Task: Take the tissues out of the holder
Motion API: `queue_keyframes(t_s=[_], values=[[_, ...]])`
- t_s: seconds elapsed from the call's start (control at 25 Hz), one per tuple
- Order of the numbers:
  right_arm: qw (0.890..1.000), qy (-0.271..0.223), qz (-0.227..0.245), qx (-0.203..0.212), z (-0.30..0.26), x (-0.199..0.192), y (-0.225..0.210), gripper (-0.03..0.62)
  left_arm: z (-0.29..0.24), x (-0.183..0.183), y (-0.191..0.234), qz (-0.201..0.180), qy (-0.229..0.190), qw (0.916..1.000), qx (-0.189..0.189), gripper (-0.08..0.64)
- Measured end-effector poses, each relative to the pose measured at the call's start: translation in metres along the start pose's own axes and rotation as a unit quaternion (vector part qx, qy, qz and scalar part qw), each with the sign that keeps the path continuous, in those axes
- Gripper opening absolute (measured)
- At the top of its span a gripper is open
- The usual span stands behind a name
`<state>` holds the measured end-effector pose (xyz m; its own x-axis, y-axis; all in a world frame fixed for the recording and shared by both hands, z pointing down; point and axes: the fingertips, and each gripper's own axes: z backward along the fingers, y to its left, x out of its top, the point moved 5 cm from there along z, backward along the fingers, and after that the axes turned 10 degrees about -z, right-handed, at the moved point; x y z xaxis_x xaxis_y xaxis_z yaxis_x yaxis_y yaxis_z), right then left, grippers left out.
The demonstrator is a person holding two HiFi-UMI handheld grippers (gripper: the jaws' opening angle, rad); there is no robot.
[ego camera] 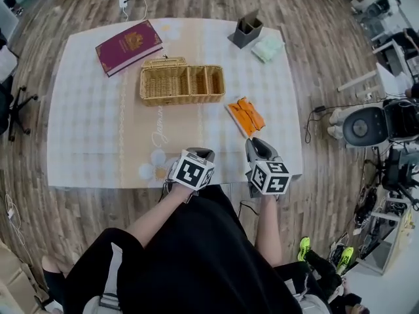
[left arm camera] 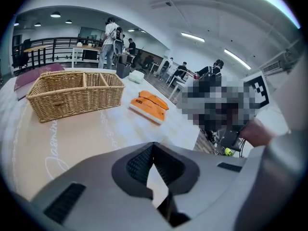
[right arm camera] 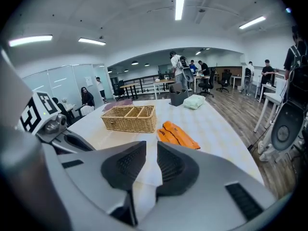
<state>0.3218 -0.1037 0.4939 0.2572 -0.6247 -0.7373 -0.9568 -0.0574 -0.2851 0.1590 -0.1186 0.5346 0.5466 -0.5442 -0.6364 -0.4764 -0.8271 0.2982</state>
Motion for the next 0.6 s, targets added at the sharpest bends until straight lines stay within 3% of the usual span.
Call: queue_keyframes(t_s=[0.24, 0.6], values=[[1.000, -0.009, -0.010, -0.011, 0.023, -0.017, 0.007, 0.048, -0.008, 0.002, -0.009, -0.023, 0.007, 0.9993, -0.029, 0.000], [0.998, 0.019, -0.060, -0.002, 0.039, -0.064, 0.025, 0.015, -0.021, -0.001, -0.034, -0.065, 0.026, 0.9955, -0.064, 0.000]])
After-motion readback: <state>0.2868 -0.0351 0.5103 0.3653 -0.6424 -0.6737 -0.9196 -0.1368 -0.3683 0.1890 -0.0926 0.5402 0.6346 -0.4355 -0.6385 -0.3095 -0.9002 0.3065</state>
